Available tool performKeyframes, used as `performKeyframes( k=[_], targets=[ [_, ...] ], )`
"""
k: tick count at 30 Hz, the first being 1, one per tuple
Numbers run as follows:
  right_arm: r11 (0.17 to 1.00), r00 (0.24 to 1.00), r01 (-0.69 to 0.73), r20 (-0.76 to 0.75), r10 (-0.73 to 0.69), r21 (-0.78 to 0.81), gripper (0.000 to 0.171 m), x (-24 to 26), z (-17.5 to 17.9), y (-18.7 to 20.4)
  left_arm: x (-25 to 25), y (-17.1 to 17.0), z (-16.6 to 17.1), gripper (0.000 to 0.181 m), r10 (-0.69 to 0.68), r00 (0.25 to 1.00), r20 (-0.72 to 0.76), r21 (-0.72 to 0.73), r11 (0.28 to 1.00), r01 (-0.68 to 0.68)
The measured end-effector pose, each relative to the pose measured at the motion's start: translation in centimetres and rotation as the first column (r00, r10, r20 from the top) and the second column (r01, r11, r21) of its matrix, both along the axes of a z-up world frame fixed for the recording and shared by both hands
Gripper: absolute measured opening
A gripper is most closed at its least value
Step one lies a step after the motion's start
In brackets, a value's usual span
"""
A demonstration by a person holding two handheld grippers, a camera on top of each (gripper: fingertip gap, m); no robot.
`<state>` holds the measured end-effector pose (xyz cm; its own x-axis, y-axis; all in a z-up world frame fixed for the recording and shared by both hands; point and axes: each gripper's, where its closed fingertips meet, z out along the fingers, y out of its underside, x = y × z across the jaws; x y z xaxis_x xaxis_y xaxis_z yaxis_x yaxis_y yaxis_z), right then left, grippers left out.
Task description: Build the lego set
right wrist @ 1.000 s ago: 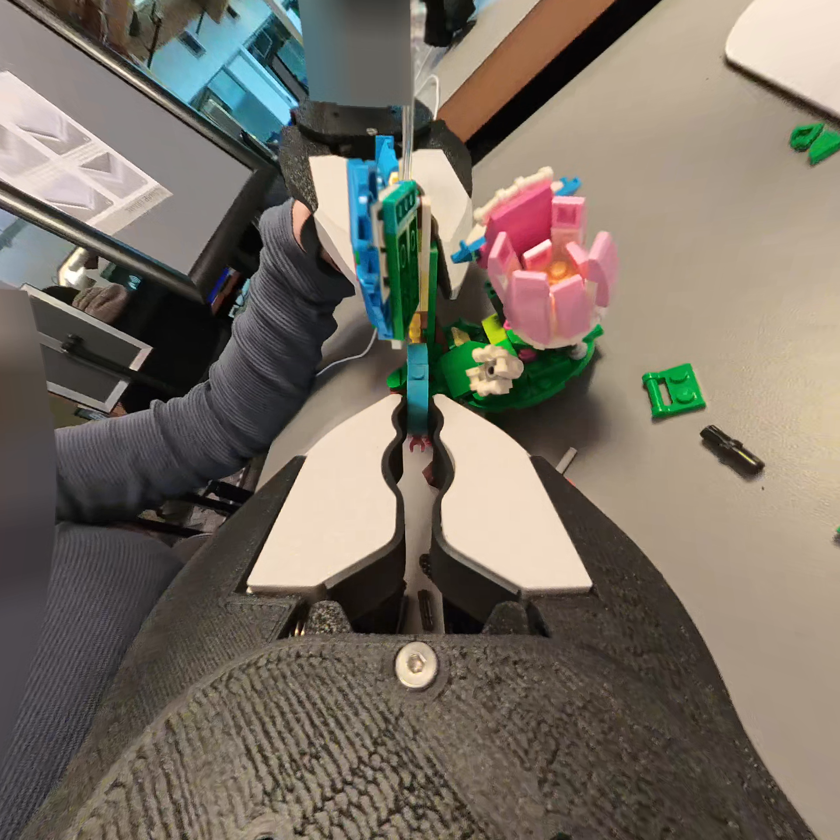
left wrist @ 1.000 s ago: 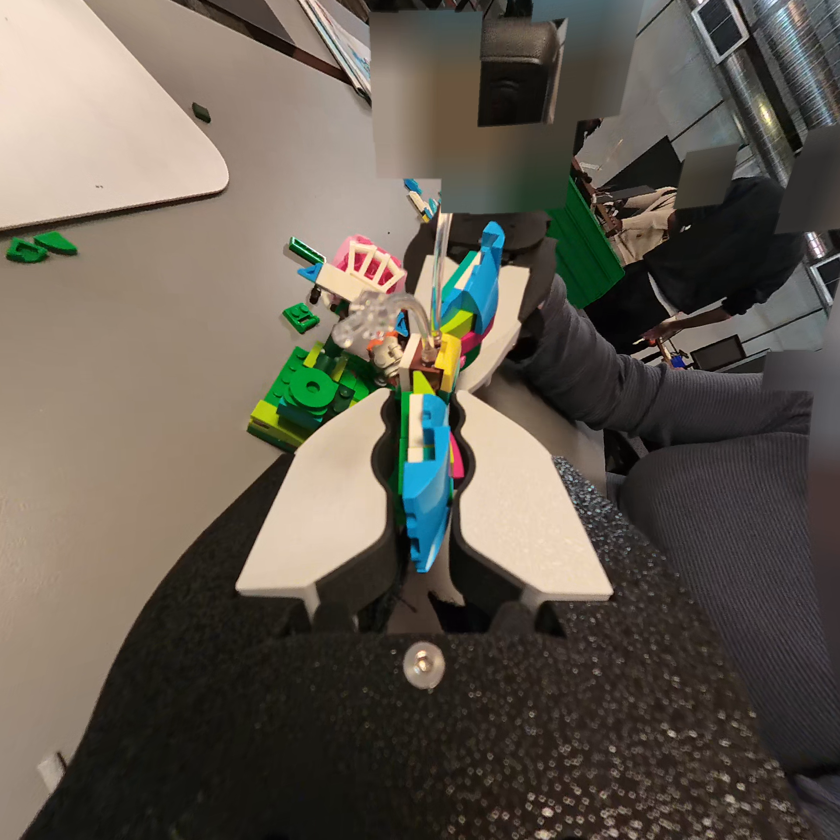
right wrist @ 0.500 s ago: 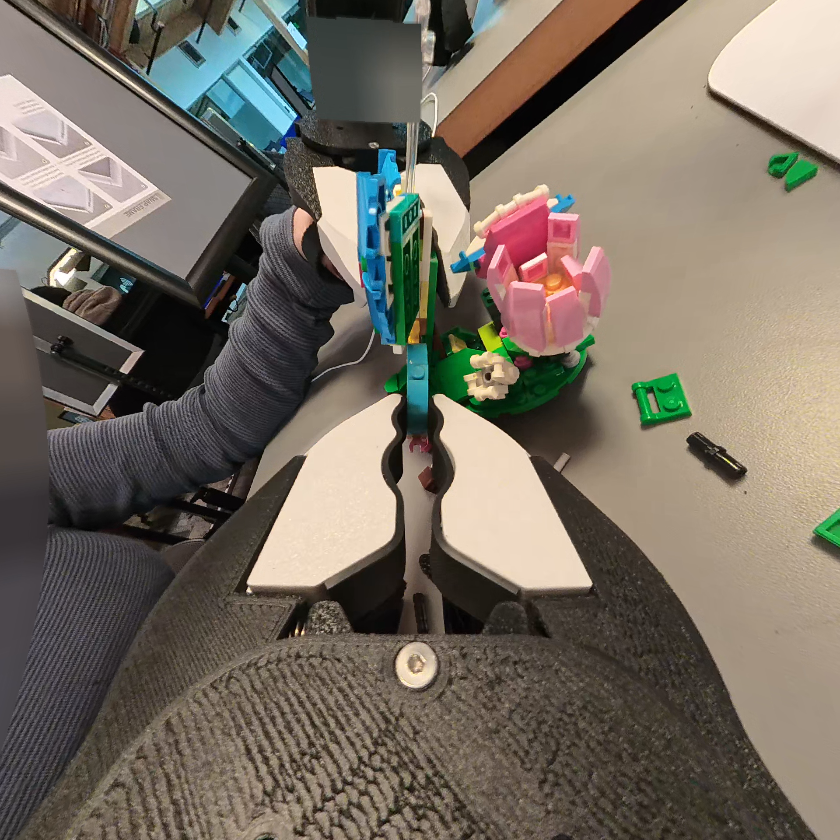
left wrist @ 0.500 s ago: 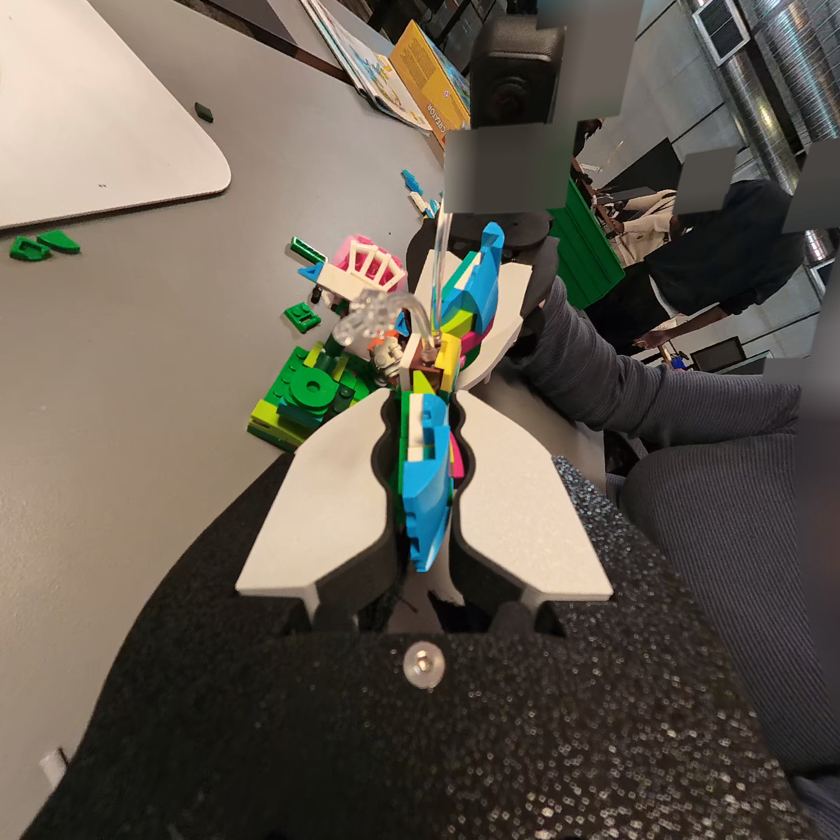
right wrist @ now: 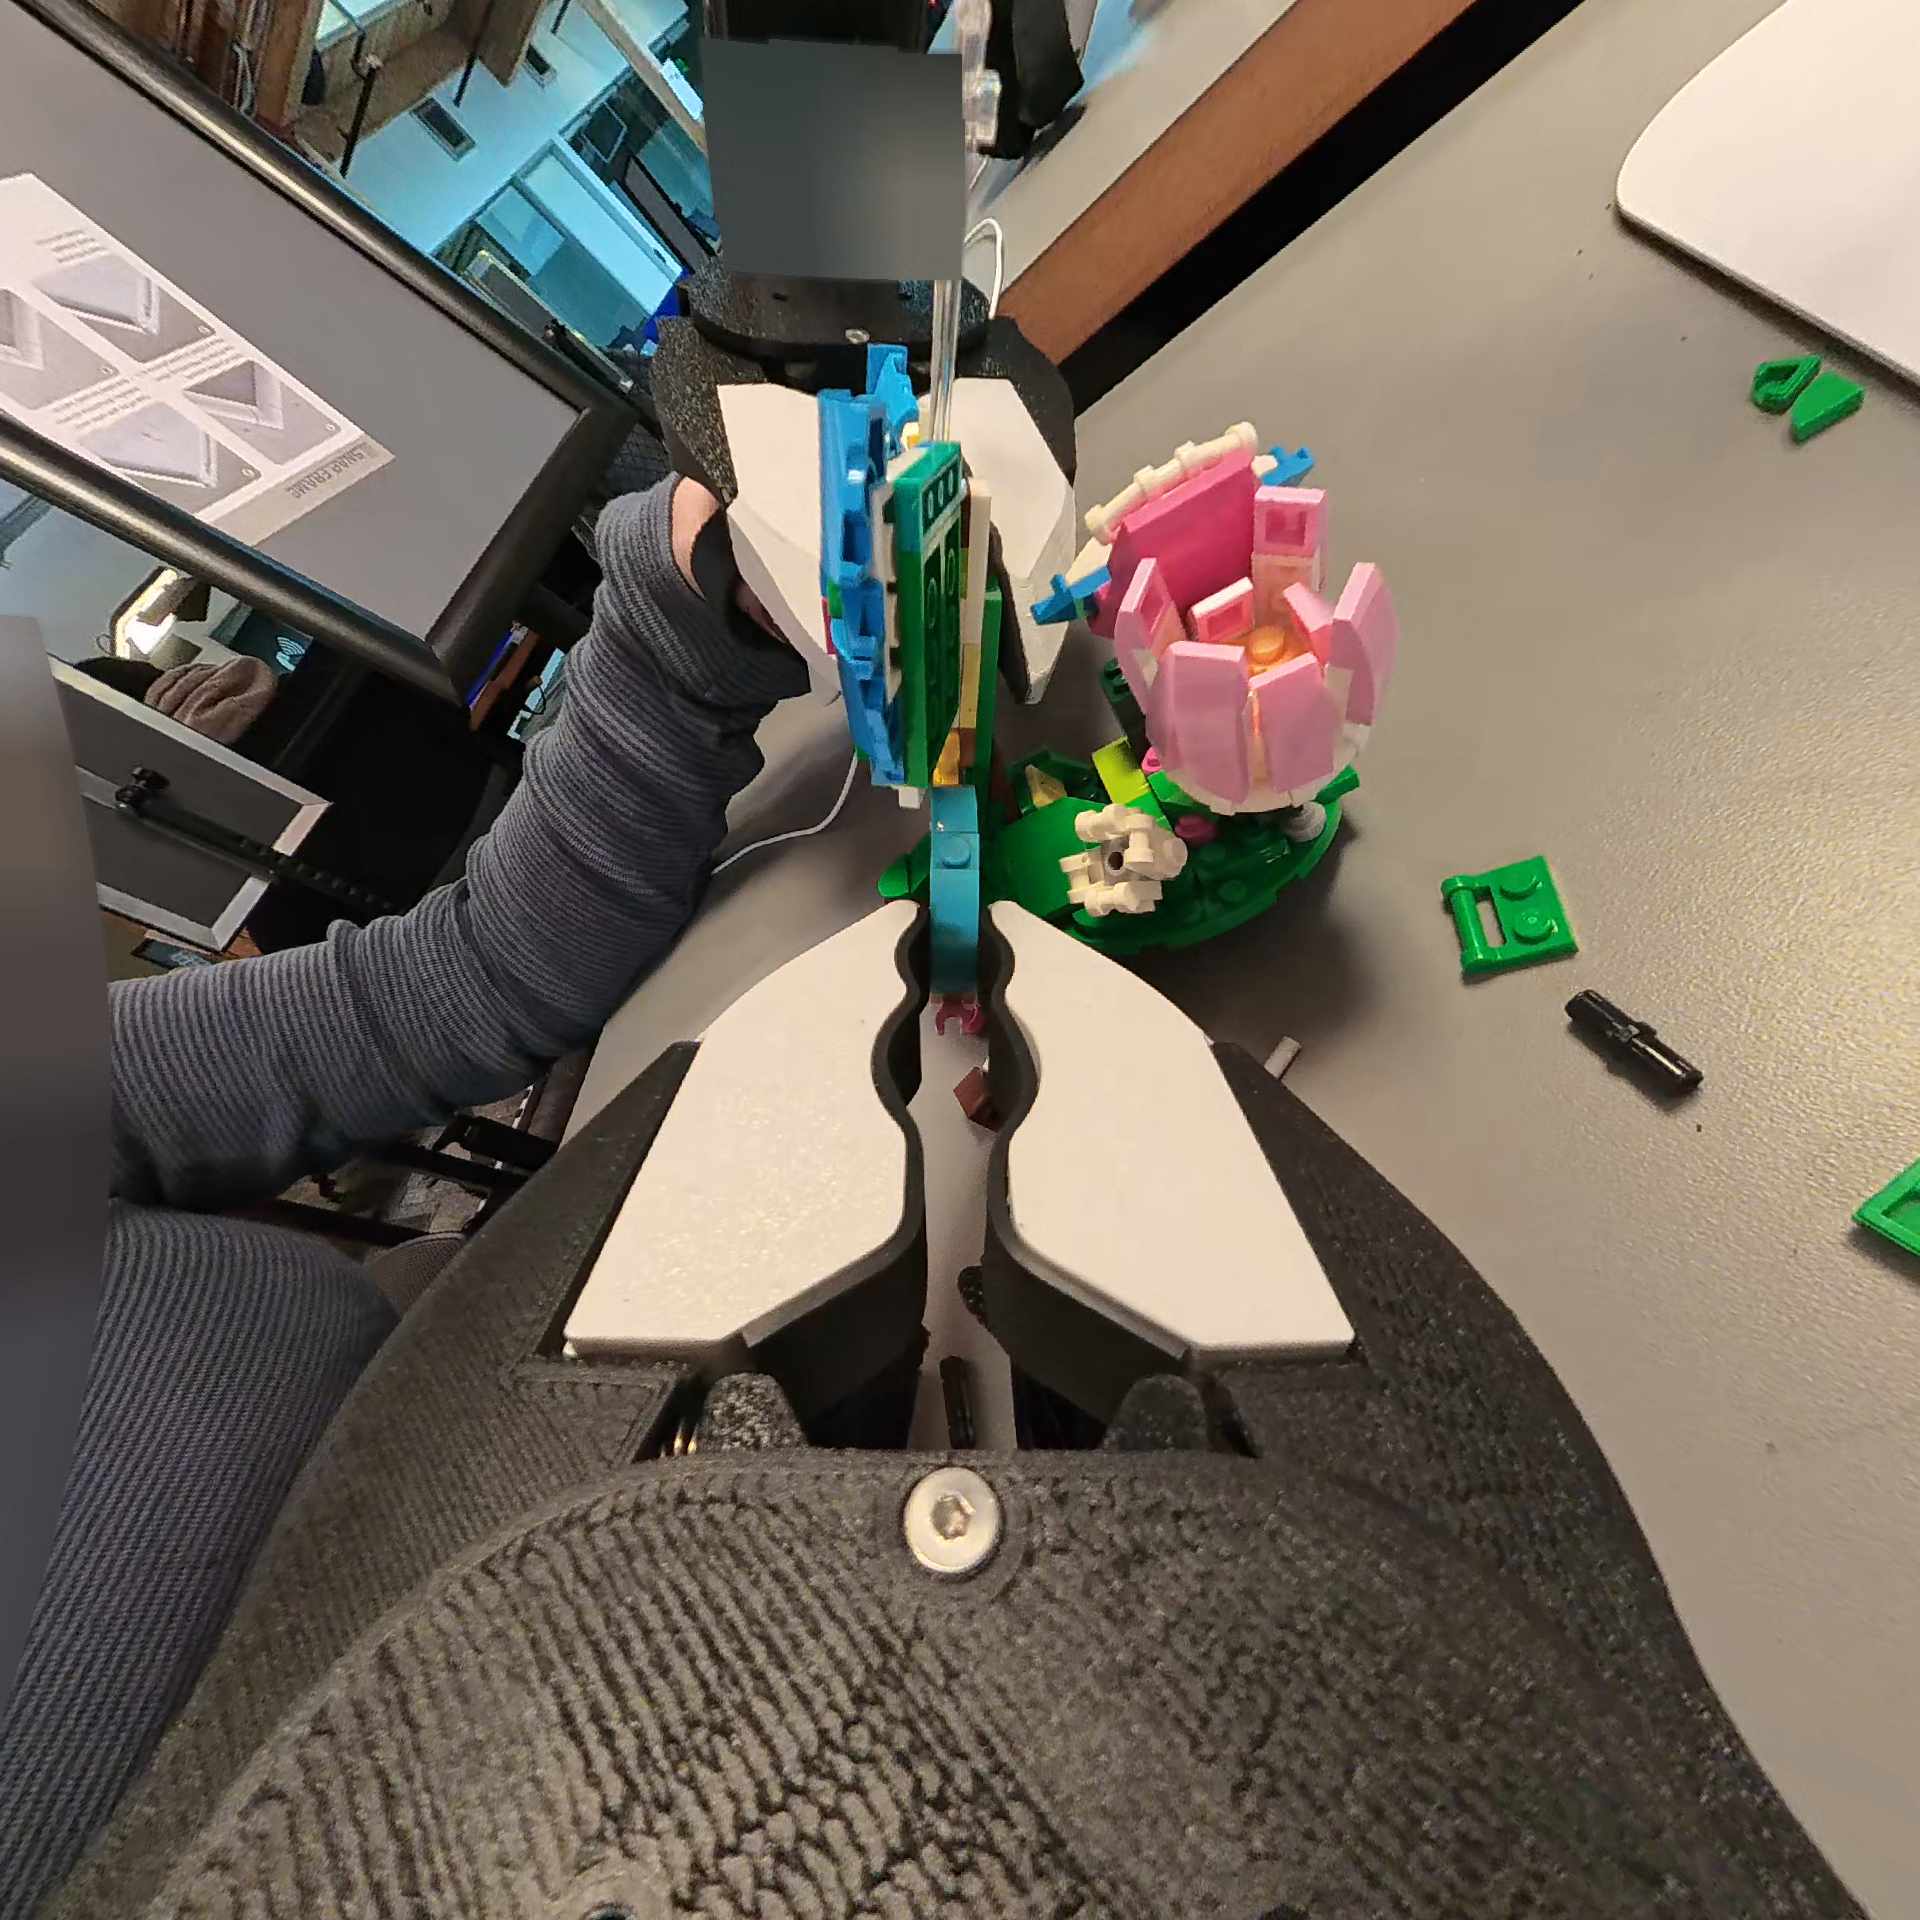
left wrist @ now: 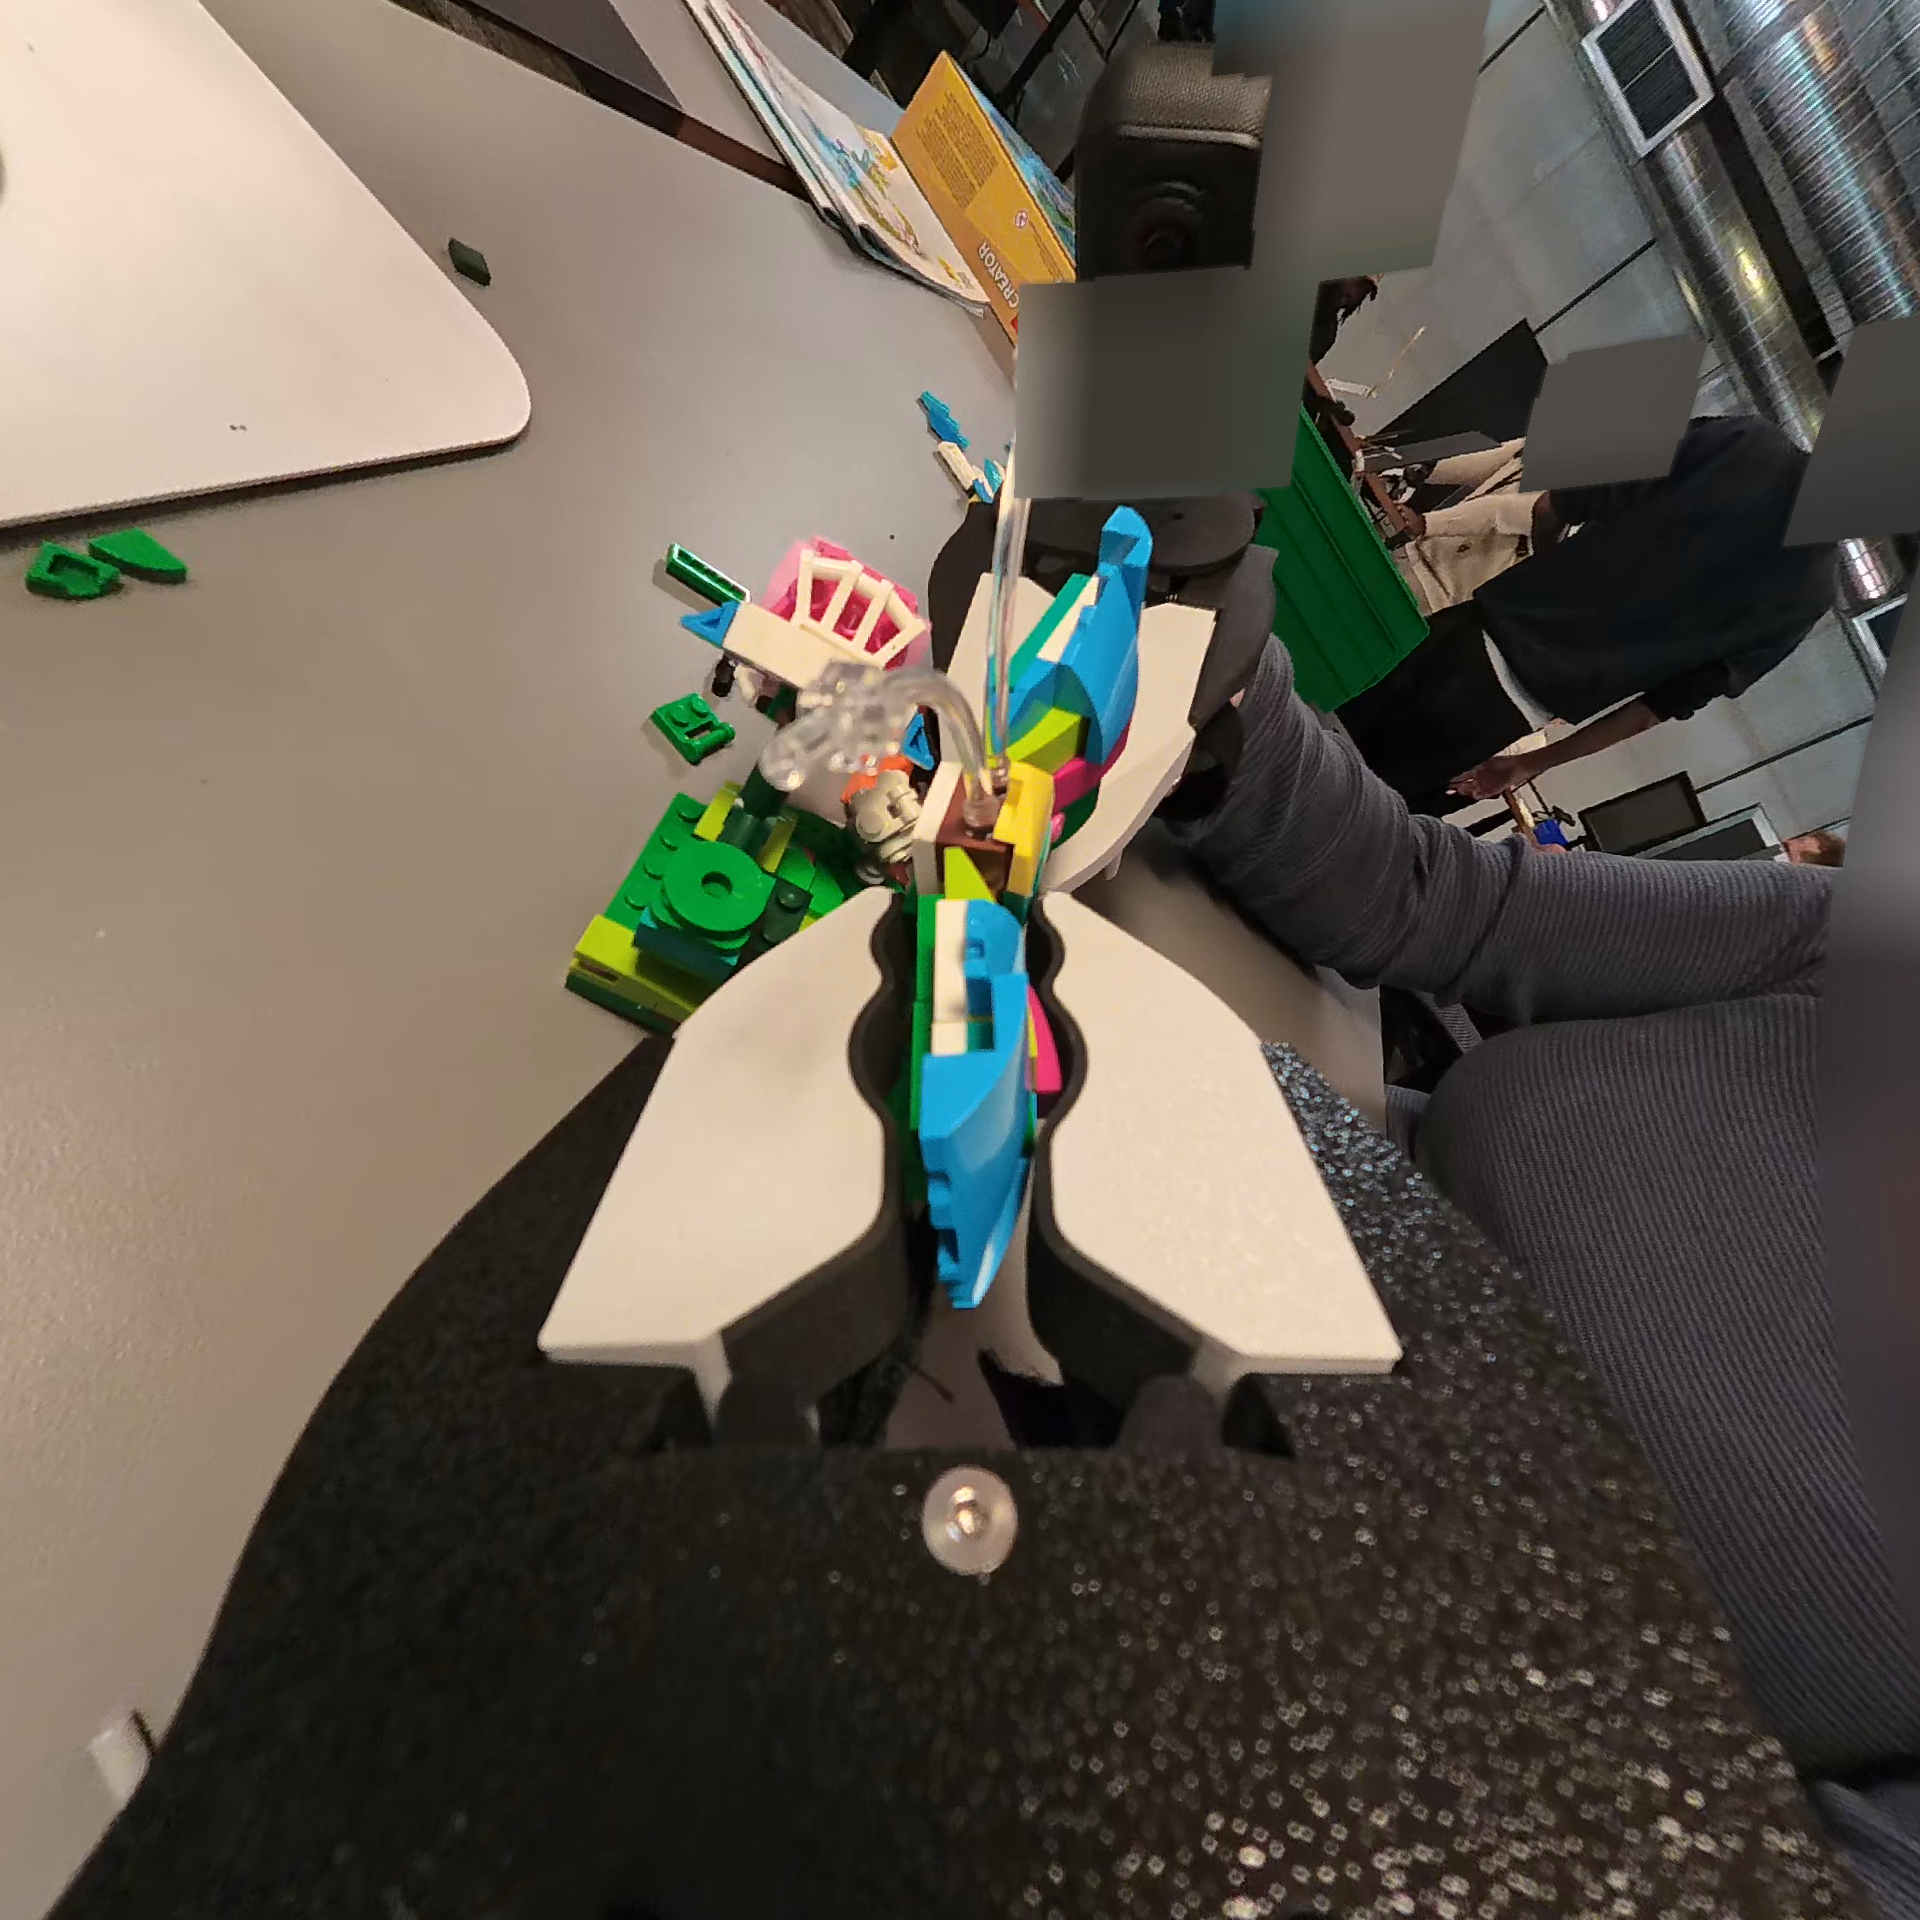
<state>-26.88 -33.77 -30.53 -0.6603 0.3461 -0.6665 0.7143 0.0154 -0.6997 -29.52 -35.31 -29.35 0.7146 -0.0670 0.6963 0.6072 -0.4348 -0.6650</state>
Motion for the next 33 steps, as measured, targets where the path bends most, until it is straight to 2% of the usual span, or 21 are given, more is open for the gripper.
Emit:
performKeyframes(
  k=[17, 26, 33],
  targets=[
    [1.000, 1.000, 0.005, 0.015, -0.005, -0.013, 0.007, 0.02, 0.01, -0.01, -0.05, 0.03, -0.01, 0.022, 0.004, 1.000, -0.001, 0.002, 1.000, -0.004],
    [0.990, 0.977, 0.010, 0.210, 0.020, -0.139, 0.006, 0.42, 0.13, -0.20, 0.09, 0.02, -0.12, 0.021, -0.018, 0.999, -0.034, 0.012, 1.000, 0.018],
    [0.981, 0.958, 0.037, 0.285, 0.019, -0.190, 0.006, 0.30, 0.18, 0.19, 0.29, -0.20, -0.36, 0.021, -0.066, 0.991, -0.121, 0.042, 0.997, 0.071]
  ],
)
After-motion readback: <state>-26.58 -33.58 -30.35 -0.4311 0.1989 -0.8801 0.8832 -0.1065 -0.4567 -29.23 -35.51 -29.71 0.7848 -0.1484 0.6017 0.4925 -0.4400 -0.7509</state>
